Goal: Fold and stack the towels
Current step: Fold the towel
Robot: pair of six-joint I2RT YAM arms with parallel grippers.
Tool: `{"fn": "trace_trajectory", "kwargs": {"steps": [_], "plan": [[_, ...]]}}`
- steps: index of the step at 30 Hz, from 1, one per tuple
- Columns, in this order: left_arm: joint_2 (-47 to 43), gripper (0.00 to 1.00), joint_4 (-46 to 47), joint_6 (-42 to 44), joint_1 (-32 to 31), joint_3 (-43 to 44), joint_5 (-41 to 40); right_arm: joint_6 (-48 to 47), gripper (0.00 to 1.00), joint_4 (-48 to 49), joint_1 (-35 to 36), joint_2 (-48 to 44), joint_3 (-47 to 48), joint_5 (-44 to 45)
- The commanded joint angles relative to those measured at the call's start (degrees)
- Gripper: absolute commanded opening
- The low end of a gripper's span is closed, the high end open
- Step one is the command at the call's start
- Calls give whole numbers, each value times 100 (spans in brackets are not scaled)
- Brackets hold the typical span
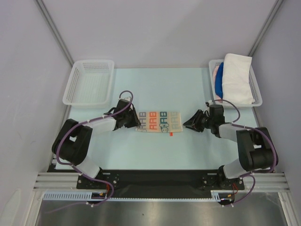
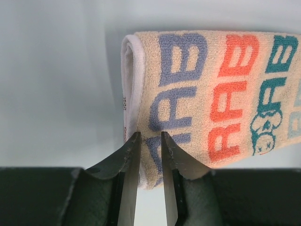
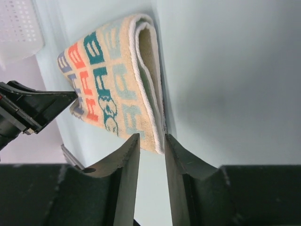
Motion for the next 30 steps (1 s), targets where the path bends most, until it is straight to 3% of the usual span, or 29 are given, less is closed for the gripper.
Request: {"fn": "trace_trajectory", "kwargs": {"steps": [1,5,8,13,21,30], "plan": [[3,30,-69,162,54,144,54,-540,34,-776,16,-254,421,675],[-215,41,-51,171,54,117,37,-822,38,-1242,209,-481,754,1157],[-541,52,-296,206,54,205,-199,-1085,39,-1937,780,-737,1290,2001],[-893,62,-658,250,150,354,-473,-1253,39,-2553,1773,-422,2195,2959],[-393,63,-527,277,422,302,140,-1235,34,-2360,2301,816,2970,2706],[337,59,132,216,686,91,941,-1253,33,-2176,3013,1292,3550,2653]]}}
